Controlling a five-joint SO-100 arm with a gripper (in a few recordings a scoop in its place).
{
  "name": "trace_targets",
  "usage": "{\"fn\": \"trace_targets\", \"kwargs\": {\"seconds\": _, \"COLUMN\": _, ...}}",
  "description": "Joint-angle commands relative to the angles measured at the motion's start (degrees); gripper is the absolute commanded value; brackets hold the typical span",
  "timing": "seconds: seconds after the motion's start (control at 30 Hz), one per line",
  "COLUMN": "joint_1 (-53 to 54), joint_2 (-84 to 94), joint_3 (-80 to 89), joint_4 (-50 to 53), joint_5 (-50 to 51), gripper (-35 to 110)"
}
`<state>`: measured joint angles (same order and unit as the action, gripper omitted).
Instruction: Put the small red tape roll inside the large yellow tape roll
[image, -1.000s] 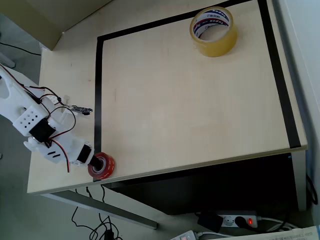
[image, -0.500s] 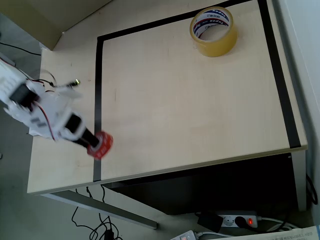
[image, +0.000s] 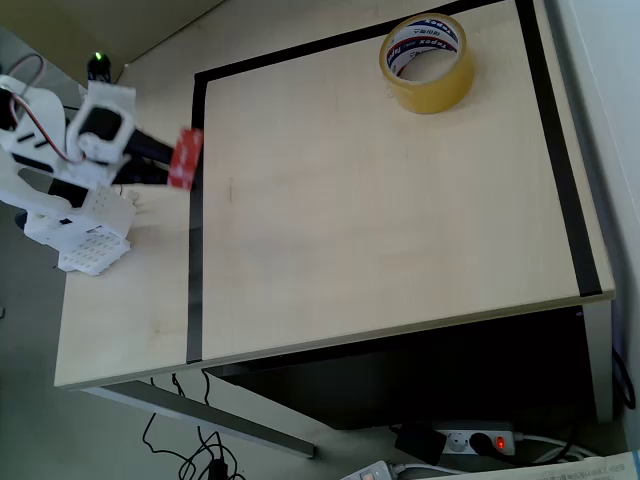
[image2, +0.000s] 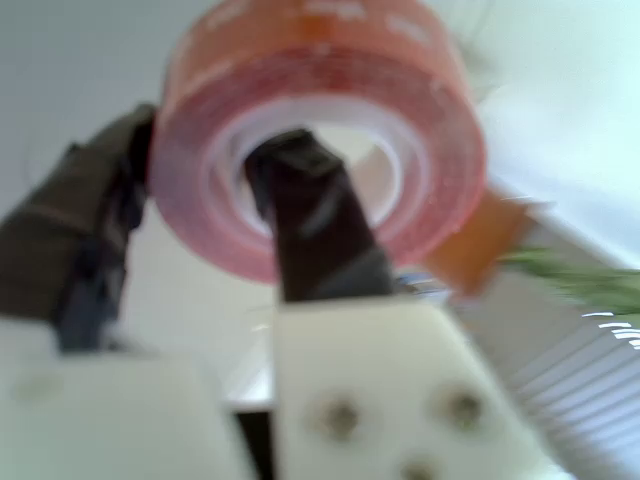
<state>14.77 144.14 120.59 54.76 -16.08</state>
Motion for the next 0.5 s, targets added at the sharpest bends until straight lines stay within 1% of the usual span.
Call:
{"fn": "trace_targets", "kwargs": {"seconds": 0.0, "joint_1": -4.2, "joint_2": -2.0, "joint_3": -9.5, "joint_4": -2.9, "joint_5": 0.9, "gripper": 0}}
{"fn": "trace_targets", "kwargs": {"seconds": 0.17, "joint_1": -9.2, "joint_2": -9.1, "joint_3": -17.5, "joint_4": -4.7, "joint_5": 0.9, "gripper": 0}}
{"fn": "trace_targets", "kwargs": {"seconds": 0.47, "joint_1": -14.9, "joint_2": -25.2, "joint_3": -36.0, "joint_4": -5.0, "joint_5": 0.9, "gripper": 0}}
